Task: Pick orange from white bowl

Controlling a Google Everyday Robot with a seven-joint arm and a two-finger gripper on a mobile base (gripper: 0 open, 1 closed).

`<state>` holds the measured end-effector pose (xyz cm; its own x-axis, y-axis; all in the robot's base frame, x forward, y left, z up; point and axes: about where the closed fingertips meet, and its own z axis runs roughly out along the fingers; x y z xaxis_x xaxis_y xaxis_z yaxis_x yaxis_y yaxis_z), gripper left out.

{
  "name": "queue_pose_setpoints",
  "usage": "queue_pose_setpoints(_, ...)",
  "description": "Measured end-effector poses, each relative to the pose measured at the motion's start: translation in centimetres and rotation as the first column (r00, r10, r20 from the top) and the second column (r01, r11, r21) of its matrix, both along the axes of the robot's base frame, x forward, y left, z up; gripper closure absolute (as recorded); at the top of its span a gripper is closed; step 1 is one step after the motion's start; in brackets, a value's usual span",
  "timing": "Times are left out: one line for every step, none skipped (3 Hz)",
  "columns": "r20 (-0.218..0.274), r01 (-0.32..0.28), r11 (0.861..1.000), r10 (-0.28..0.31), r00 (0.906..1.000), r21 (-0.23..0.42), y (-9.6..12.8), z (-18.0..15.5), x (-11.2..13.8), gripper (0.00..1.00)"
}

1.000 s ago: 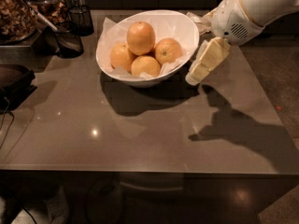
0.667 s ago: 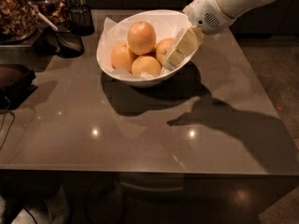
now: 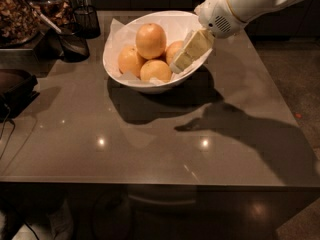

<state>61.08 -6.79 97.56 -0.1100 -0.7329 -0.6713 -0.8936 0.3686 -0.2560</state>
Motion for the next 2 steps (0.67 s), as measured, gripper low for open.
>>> queue_pose_setpoints(0.030,0.004,0.999,-0.005,0.9995,0.033,1.4,0.0,2.0,0.00)
queue_pose_setpoints(0.028,-0.004,0.998,0.003,0.9996,0.062,2.5,-0.1,3.4,0.00)
